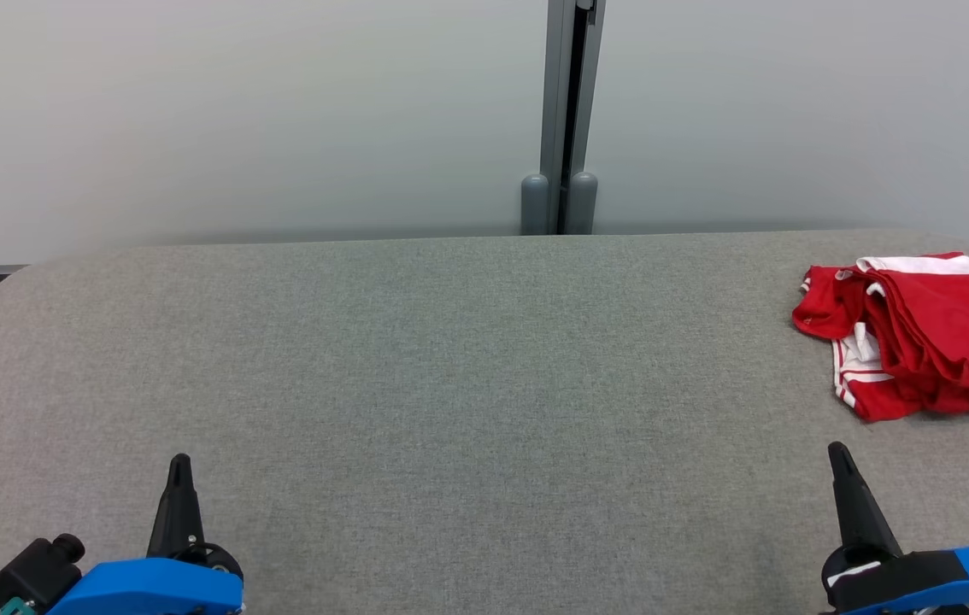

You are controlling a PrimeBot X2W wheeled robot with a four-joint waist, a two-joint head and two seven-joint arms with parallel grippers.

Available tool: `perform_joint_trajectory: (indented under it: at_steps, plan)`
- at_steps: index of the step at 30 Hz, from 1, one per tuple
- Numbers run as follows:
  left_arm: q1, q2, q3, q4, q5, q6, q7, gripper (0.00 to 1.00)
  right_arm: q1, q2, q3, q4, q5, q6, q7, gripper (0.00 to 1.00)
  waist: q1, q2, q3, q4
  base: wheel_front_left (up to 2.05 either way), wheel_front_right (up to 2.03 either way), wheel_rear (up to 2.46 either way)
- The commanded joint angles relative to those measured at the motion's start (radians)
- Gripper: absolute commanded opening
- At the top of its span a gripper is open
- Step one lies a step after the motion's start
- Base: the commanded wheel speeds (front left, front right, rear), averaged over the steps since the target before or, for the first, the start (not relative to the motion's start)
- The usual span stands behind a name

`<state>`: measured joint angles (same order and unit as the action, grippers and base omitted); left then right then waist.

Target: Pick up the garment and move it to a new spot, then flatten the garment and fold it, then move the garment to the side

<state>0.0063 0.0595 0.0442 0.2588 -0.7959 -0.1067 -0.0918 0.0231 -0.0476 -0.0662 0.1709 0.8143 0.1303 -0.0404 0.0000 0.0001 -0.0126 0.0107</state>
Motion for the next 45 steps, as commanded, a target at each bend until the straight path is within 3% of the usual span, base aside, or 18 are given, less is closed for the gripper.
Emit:
perform_joint_trajectory:
  at_steps: [1,45]
  plan:
    - [-0.034,0.003,0.005,-0.015,-0.036,-0.008,0.008,0.0,-0.029,-0.009,-0.004,-0.007,0.038,0.0,0.007,0.0,0.0,-0.0001,0.0,0.0,0.0,0.0,0.0]
    - [-0.088,-0.005,0.047,-0.016,-0.514,-0.02,0.131,0.0,-0.096,-0.01,-0.028,0.043,0.507,0.001,0.096,0.0,0.0,-0.0001,0.008,-0.006,0.0,0.0,0.0]
